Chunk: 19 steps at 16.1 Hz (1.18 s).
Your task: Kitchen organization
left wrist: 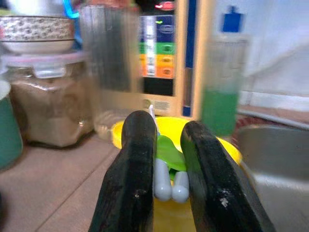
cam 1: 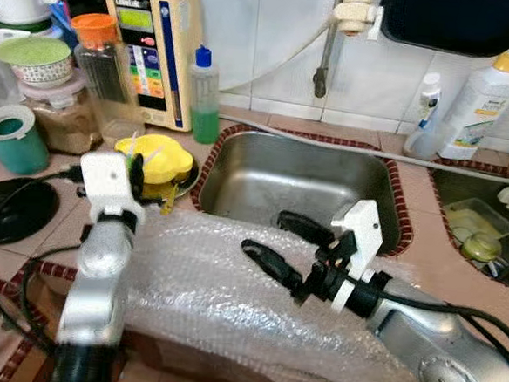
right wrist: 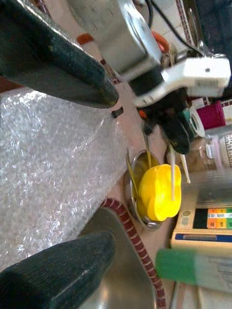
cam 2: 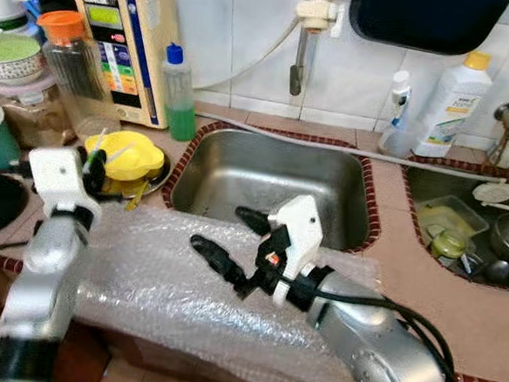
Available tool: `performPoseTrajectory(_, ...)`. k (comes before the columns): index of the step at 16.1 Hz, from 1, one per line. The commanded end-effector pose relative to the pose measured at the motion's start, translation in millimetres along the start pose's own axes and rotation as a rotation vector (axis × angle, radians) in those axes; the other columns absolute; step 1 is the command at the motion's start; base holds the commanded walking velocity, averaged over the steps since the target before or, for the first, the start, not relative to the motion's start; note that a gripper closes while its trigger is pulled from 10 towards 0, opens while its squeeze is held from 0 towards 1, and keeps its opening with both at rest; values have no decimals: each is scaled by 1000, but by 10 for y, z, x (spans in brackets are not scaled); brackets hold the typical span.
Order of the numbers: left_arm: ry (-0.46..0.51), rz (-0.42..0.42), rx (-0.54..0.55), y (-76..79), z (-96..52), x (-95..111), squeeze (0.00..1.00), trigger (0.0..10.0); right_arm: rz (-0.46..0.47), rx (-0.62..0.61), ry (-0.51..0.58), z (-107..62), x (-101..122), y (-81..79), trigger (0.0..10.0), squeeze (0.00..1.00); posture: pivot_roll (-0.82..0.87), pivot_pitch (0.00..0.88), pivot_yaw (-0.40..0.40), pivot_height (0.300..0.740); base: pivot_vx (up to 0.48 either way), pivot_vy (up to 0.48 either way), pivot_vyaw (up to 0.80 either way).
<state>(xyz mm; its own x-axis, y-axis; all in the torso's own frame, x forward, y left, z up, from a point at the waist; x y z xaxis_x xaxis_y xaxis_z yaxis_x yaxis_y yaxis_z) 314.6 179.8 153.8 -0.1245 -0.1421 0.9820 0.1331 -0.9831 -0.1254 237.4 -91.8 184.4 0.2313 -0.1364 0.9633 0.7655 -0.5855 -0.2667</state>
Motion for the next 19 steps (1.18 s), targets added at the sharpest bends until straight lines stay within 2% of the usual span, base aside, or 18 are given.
performPoseTrajectory(1, 32, 25, -28, 44, -28, 86, 0, 0, -17, -1, 13, 5, 41, 18, 10000, 0, -14, 0, 30, 740, 0, 0, 0)
performPoseTrajectory(4, 14, 35, -31, 40, -80, 67, 0, 0, 35, -1, 75, 6, 128, 44, 10000, 0, -12, 0, 30, 740, 0, 0, 0)
performPoseTrajectory(6, 28, 38, -37, 46, -80, 108, 0, 0, 35, 0, 97, 12, 173, 58, 10000, 0, -10, 0, 29, 740, 0, 0, 0)
performPoseTrajectory(9, 92, 57, -71, 108, -66, 266, 0, 0, 34, -20, 142, 30, 226, 89, 10000, 0, -8, 0, 27, 740, 0, 0, 0)
performPoseTrajectory(12, 175, 80, -133, 221, -47, 434, 0, 0, 60, -109, 222, 45, 331, 214, 10000, 0, -3, 0, 25, 740, 0, 0, 0)
performPoseTrajectory(13, 204, 50, -190, 320, -42, 511, 0, 0, 107, -140, 261, 55, 377, 279, 10000, 0, -3, 0, 24, 740, 0, 0, 0)
performPoseTrajectory(17, 227, -39, -330, 530, -37, 618, 0, 0, 199, -139, 302, 95, 427, 337, 10000, 0, 3, 0, 19, 740, 0, 0, 0)
performPoseTrajectory(18, 231, -60, -358, 568, -42, 635, 0, 0, 198, -132, 288, 106, 411, 338, 10000, 0, 5, 0, 16, 740, 0, 0, 0)
performPoseTrajectory(19, 212, -101, -418, 641, -44, 642, 0, 0, 59, -139, 207, 129, 346, 338, 10000, 0, 7, 0, 14, 740, 0, 0, 0)
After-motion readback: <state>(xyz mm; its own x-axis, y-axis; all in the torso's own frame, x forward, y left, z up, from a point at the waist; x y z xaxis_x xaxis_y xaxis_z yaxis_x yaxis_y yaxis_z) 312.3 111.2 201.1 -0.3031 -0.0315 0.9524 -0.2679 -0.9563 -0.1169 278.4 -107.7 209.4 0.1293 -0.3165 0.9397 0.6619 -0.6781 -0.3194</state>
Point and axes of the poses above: a point about 5 cm out from each wrist's last joint towards the gripper, its own z axis pointing out of the wrist towards the gripper, its own x axis along the axis of the wrist's last joint, y = z × x, the point moved 1 cm from there along z, pointing out of the wrist towards the gripper, and after that the axes turned 5 degrees about z, right-handed, at the moved point
